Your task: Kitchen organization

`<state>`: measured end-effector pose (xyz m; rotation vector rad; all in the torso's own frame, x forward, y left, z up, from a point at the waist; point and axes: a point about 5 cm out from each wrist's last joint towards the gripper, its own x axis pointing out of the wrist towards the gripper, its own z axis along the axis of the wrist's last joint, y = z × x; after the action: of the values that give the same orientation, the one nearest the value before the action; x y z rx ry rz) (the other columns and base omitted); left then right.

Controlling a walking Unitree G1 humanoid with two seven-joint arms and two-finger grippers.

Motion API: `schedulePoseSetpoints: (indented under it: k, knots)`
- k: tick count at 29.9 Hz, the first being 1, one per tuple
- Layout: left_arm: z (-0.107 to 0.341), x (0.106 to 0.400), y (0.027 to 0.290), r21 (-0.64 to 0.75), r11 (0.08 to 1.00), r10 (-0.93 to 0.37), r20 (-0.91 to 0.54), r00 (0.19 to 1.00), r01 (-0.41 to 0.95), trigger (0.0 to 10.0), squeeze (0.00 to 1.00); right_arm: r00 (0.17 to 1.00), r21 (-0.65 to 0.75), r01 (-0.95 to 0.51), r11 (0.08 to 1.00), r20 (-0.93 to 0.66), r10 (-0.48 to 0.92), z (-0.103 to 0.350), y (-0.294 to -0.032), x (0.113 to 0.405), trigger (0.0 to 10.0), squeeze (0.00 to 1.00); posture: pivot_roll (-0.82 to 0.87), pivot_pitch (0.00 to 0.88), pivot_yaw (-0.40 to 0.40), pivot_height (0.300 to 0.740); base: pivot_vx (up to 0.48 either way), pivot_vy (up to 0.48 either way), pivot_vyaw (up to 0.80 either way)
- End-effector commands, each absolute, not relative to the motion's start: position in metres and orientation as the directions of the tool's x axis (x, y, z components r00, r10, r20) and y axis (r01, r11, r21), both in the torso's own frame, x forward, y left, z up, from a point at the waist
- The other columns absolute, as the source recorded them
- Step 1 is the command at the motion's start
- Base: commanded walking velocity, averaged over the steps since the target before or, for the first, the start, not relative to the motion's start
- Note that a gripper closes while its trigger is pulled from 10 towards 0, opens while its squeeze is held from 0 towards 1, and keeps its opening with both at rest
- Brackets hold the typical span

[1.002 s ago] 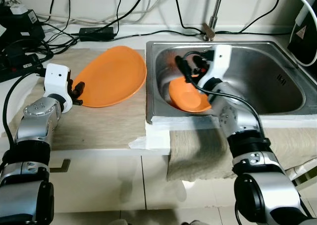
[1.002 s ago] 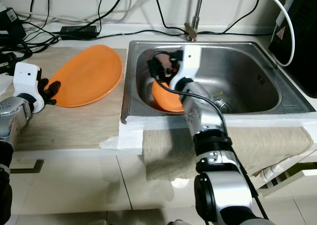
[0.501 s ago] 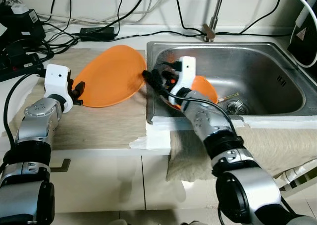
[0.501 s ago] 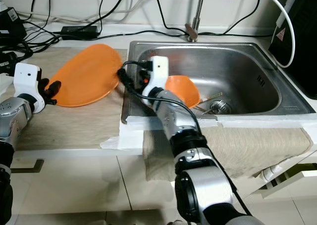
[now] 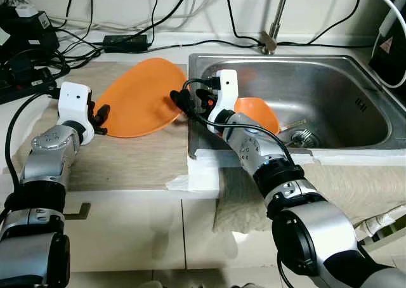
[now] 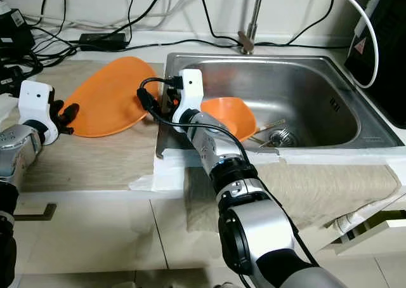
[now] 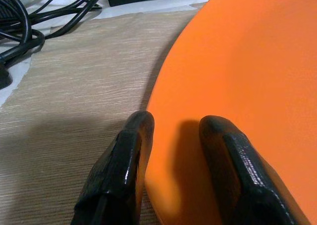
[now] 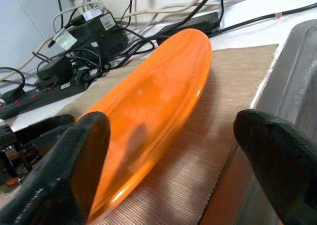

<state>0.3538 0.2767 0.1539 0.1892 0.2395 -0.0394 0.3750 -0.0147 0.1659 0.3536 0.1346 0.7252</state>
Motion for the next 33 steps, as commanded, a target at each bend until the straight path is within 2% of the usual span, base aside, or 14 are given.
schedulePoseSetpoints:
  k: [1, 33]
  knots:
    - [0.1248, 0.3446, 0.2745, 0.162, 0.983, -0.018, -0.361, 0.933, 0.081, 10.0, 0.00, 0.729, 0.361, -0.643, 0.675, 0.021, 0.684, 0.1735, -0.0028, 0.3743, 0.0, 0.00, 0.12, 0.000, -0.043, 0.740, 0.000, 0.000, 0.00]
    - [0.1283, 0.3462, 0.2677, 0.159, 0.981, -0.044, -0.355, 0.934, 0.107, 10.0, 0.00, 0.748, 0.392, -0.620, 0.679, 0.034, 0.663, 0.1715, -0.0054, 0.3771, 0.0, 0.00, 0.11, 0.000, -0.038, 0.740, 0.000, 0.000, 0.00]
